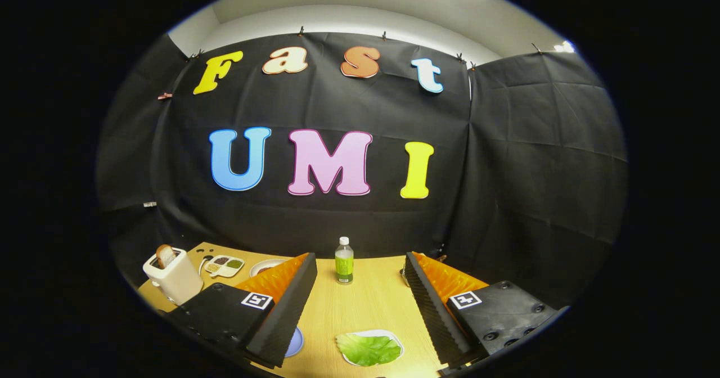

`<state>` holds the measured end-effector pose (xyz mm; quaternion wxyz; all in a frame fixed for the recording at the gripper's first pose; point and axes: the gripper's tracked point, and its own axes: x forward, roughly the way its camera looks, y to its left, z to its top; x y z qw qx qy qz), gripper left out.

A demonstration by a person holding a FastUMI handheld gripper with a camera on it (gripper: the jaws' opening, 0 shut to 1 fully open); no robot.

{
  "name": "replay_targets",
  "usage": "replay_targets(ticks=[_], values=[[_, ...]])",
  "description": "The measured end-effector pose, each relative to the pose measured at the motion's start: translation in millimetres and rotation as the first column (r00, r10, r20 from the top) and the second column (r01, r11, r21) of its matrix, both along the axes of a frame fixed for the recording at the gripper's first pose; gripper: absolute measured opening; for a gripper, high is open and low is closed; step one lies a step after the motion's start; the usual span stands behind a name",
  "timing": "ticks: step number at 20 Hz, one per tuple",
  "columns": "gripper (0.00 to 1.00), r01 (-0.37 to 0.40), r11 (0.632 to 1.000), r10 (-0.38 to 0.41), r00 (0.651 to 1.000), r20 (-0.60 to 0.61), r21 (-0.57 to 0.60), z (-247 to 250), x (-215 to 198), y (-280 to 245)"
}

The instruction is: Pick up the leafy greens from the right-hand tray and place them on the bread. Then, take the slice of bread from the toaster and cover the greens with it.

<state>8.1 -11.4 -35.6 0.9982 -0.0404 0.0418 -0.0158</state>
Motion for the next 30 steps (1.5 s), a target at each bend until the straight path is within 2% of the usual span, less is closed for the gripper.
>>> replay_targets(ticks=[5,8,16,20,22,27,30], values=[[0.98,-0.055,0.998,0.055,0.990,-0.128,0.003,-61,20,-12],[0.98,-0.055,0.998,0.055,0.975,-0.217,0.002,-103,28,-24],[0.98,-0.115,0.993,0.110,0.898,-0.426,0.015,-194,28,-30],[0.98,-0.179,0.984,0.142,0.846,-0.514,-0.024,-232,24,-31],[0.98,-0.206,0.979,0.168,0.805,-0.568,-0.003,-254,21,-28],[0.99,-0.247,0.968,0.155,0.713,-0.684,-0.038,-306,19,-45],[0.99,-0.282,0.956,0.137,0.669,-0.730,-0.079,-327,18,-57]])
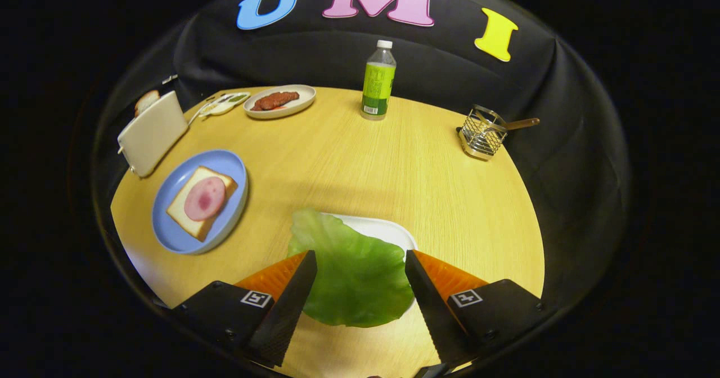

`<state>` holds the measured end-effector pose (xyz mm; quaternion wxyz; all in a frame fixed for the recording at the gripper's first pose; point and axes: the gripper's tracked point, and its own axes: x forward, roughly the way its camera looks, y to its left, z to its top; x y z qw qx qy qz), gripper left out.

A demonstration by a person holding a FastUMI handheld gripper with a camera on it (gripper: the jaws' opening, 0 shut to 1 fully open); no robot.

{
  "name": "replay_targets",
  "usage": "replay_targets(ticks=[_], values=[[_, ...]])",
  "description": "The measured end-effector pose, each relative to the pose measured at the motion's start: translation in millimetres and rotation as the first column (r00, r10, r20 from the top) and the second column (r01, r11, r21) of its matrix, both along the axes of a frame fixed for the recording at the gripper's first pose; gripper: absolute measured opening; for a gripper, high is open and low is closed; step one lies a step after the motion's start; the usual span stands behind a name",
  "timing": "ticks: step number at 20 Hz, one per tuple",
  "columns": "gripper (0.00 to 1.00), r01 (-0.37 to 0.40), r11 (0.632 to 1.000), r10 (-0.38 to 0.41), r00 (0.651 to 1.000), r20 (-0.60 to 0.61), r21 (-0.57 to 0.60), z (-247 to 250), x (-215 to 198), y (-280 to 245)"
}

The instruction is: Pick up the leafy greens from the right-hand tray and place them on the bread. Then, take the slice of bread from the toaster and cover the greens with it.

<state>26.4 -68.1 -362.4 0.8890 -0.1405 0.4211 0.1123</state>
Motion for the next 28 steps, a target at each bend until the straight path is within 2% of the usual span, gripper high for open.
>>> replay_targets(ticks=[4,5,9,12,13,14,15,16,17,18,19,20,24,28], values=[[0.99,-0.020,0.999,0.016,0.997,-0.079,-0.045,-25,-8,-11],[0.99,-0.016,1.000,0.015,0.997,-0.081,-0.013,-26,-6,-8],[0.83,0.059,0.996,-0.049,0.987,-0.152,0.062,-32,-9,-5],[0.80,0.019,0.998,-0.010,0.987,-0.160,0.055,-35,-10,2],[0.73,0.010,0.999,-0.003,0.989,-0.149,0.043,-33,-10,3],[0.61,-0.007,0.999,0.015,0.988,-0.152,0.053,-33,-11,9],[0.61,-0.013,0.999,0.019,0.989,-0.145,0.042,-33,-13,11],[0.39,-0.030,0.999,0.036,0.989,-0.145,0.043,-34,-14,16],[0.37,-0.043,0.999,0.046,0.990,-0.135,0.027,-35,-15,16],[0.24,-0.063,0.997,0.067,0.988,-0.142,0.036,-33,-17,21],[0.21,-0.068,0.997,0.071,0.988,-0.138,0.026,-33,-17,22],[0.08,-0.079,0.996,0.083,0.985,-0.149,0.031,-36,-15,23],[0.06,-0.030,0.996,0.046,0.980,-0.196,0.081,-32,-15,21],[0.06,-0.044,0.996,0.057,0.985,-0.164,0.081,-5,-14,27]])
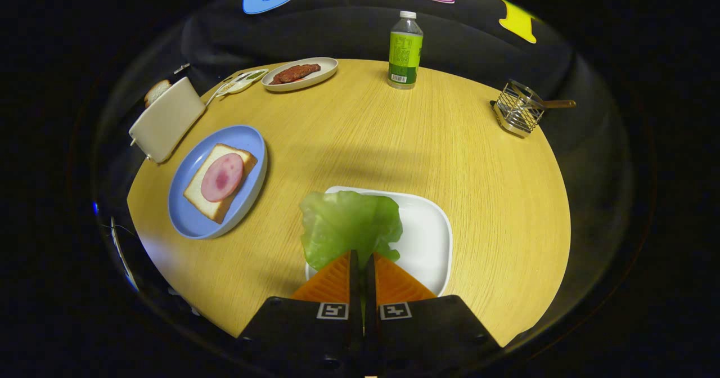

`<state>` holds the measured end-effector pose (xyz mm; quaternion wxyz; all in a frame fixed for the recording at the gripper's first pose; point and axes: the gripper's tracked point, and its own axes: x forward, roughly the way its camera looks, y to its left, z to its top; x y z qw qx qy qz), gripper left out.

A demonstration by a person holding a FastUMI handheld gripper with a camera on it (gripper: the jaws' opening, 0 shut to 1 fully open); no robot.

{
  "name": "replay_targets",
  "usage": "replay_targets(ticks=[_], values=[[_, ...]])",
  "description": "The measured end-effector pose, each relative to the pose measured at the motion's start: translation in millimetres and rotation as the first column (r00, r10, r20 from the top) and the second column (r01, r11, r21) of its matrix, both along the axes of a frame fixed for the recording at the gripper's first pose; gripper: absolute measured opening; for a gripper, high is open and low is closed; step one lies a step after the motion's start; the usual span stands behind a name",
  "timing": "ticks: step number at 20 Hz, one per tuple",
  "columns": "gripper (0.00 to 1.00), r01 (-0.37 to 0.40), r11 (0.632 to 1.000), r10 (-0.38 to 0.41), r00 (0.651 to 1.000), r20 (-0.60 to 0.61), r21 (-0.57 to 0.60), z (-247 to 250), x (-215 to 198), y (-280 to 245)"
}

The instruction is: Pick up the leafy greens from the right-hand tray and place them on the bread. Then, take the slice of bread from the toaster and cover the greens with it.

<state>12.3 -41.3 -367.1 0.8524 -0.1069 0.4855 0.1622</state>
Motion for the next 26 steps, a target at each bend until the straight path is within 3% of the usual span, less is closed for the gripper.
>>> replay_targets(ticks=[9,14,20,26], values=[[0.06,-0.029,0.993,0.018,0.995,0.101,0.113,90,2,52],[0.05,-0.037,0.974,0.019,0.996,0.083,0.223,117,-1,110],[0.05,-0.102,0.963,0.082,0.993,0.087,0.249,109,-3,178],[0.06,-0.079,0.968,0.070,0.996,0.048,0.239,70,3,223]])
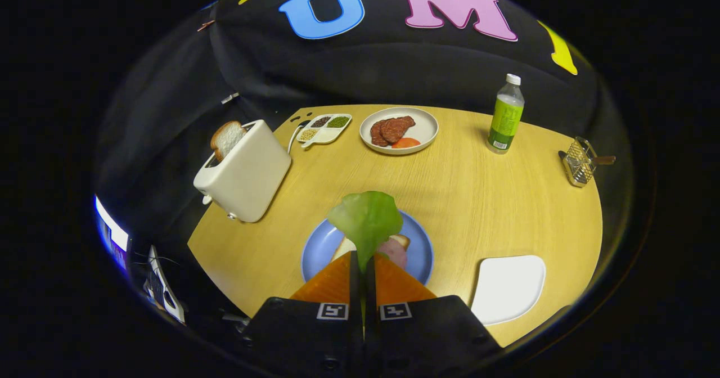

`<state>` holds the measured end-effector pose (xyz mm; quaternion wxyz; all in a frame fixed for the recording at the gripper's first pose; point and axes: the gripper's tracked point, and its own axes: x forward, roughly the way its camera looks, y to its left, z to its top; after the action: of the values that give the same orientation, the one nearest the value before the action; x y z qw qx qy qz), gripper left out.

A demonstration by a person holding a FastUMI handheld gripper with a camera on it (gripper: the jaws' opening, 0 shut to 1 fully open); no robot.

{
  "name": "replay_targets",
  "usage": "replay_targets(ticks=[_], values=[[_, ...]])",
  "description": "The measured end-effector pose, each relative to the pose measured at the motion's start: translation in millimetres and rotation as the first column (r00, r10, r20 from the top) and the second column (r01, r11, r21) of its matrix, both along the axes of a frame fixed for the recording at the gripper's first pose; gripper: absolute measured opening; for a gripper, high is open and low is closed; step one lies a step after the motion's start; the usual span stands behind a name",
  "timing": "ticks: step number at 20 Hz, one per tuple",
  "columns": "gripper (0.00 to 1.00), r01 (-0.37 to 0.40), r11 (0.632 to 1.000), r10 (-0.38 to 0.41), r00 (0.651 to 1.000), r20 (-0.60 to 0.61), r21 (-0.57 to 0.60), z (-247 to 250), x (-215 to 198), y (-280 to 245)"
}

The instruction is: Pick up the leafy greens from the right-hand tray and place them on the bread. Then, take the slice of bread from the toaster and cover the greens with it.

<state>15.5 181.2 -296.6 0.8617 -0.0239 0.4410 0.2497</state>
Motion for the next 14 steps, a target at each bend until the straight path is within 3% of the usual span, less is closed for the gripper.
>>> replay_targets(ticks=[6,9,14], values=[[0.10,-0.020,0.998,0.018,0.999,-0.034,-0.060,-37,0,20],[0.18,-0.025,0.996,0.021,0.999,-0.042,-0.090,-48,-1,24],[0.47,-0.009,0.993,0.004,0.999,-0.035,-0.118,-52,3,20]])
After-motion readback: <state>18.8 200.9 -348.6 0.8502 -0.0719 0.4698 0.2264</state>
